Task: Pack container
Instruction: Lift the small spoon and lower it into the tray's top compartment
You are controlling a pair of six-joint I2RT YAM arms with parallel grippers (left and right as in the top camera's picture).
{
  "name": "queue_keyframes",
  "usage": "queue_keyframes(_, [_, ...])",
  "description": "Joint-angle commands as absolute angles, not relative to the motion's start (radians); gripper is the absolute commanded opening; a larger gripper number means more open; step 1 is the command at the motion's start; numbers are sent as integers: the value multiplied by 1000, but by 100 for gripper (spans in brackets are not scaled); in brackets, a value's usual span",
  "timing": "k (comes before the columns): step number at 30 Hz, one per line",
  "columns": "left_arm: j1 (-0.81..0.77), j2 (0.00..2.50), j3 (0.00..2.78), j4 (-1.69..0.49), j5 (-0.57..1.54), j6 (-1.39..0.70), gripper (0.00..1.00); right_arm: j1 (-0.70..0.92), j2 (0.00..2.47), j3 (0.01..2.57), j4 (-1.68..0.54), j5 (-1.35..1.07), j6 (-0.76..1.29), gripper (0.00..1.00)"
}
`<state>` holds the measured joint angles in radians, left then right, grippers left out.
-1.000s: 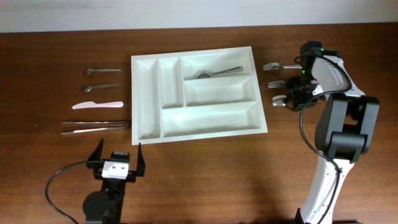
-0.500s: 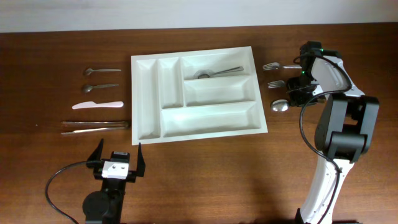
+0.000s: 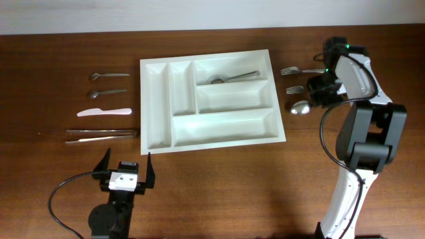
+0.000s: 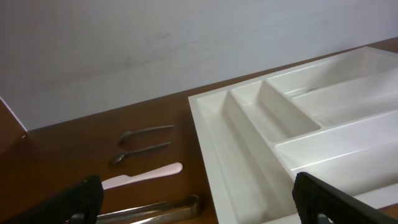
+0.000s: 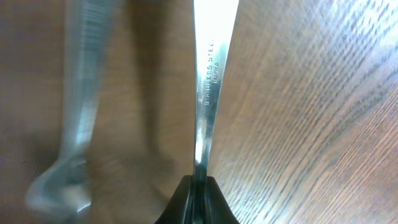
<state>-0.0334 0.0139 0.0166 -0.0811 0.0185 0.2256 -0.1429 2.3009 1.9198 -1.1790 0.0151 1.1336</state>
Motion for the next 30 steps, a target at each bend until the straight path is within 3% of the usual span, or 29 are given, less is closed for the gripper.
queue_keyframes(1, [-36, 6, 9, -79, 12, 241, 99, -144, 2265, 2017, -1201, 12, 1076, 4])
queue_keyframes(11, [-36, 6, 9, -79, 12, 241, 99, -121, 2255, 2254, -1253, -137, 835, 4])
queue_keyframes(18, [-36, 6, 9, -79, 12, 241, 99, -14, 2255, 2297, -1200, -233, 729, 4])
queue_keyframes(26, [-36, 6, 9, -79, 12, 241, 99, 188, 2256, 2297, -1082, -229, 743, 4])
queue_keyframes(30, [-36, 6, 9, -79, 12, 241, 99, 288, 2258, 2297, -1024, -106, 969, 4])
